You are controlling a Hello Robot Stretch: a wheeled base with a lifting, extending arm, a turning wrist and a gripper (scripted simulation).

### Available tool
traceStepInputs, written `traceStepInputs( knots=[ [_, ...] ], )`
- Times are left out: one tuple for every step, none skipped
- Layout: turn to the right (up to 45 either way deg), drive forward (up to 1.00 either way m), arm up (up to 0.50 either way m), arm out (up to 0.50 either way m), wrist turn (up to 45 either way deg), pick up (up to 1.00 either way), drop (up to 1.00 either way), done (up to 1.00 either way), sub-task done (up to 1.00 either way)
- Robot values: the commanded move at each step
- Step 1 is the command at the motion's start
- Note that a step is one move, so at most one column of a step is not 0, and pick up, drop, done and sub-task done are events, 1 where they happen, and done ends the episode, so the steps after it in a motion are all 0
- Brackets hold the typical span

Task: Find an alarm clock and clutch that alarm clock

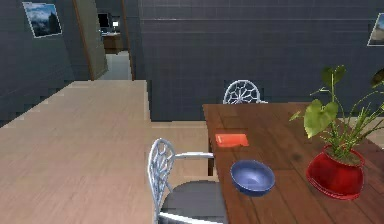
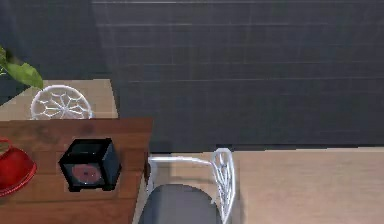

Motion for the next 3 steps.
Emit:
traceStepInputs(
  knots=[
    [-24.0, 0.0, 0.0, 0.0, 0.0, 0.0, 0.0, 0.0, 0.0],
    [0.0, 0.0, 0.5, 0.0, 0.0, 0.0, 0.0, 0.0, 0.0],
    [0.0, 0.0, 0.34, 0.0, 0.0, 0.0, 0.0, 0.0, 0.0]
  ],
)
